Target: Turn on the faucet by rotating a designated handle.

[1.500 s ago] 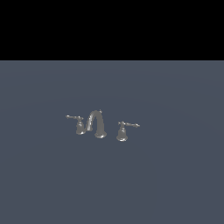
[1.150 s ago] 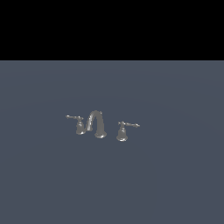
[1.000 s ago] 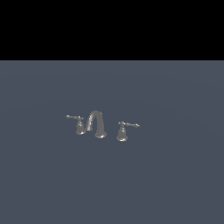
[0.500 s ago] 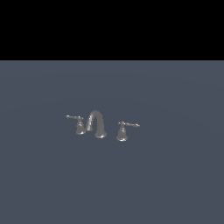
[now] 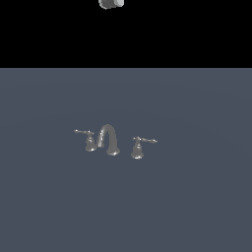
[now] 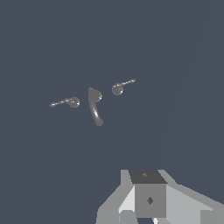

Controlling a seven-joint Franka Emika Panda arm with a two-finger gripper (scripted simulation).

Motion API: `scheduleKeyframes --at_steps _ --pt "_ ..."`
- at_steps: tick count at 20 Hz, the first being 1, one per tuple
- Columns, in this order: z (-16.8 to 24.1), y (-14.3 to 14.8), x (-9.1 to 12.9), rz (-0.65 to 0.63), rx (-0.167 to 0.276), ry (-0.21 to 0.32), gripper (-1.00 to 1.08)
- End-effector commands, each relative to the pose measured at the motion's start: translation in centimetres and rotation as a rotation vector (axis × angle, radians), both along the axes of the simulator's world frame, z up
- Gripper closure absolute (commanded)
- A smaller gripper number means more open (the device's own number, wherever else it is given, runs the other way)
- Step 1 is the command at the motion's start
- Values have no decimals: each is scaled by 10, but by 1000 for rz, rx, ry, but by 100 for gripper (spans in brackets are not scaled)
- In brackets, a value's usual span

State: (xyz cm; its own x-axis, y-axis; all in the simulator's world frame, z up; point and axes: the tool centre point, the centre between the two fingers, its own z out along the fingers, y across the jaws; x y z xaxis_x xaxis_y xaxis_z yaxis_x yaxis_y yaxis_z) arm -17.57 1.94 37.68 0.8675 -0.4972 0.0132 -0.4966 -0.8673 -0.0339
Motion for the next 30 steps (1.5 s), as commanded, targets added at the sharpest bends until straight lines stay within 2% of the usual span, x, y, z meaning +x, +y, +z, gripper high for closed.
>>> scheduleKeyframes --at_steps 1,15,30 --pt "-16 1 10 -68 1 2 108" --pt "-102 -8 67 -433 4 13 108" --pt "-190 -38 117 -801 4 24 108"
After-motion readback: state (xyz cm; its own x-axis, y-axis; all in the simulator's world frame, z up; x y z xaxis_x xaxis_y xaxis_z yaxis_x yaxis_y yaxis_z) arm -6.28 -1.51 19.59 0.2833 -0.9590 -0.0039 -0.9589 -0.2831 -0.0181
